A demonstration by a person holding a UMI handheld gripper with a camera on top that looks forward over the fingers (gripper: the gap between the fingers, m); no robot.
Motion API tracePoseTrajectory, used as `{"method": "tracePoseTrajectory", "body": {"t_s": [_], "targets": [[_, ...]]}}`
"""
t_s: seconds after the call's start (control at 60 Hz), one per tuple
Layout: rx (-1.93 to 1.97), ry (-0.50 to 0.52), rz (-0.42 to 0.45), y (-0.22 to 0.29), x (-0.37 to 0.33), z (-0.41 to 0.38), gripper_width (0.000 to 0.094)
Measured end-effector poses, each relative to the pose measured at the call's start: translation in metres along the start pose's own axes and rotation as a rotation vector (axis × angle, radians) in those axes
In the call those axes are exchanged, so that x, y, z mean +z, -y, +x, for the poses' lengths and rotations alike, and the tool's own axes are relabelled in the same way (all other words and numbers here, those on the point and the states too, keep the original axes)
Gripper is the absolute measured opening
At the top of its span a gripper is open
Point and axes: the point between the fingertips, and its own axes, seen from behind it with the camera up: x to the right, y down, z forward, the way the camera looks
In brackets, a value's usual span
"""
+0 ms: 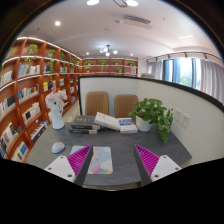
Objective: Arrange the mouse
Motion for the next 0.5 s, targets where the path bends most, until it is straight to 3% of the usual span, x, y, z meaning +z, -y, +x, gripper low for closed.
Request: {"method": "tracePoseTrajectory", "body": {"t_s": [0.017,0.117,0.267,0.5], "targets": [[-0.011,-0.008,-0.004,0.017,-0.005,-0.011,0.0818],[-0.034,-0.017,-0.014,0.010,-0.001,-0.023,0.0807],[-0.015,0.016,-0.065,-0.049,0.017,-0.066,0.0804],[-0.026,0.146,-0.224,-0.165,0.044,-0.185,0.0799]]}}
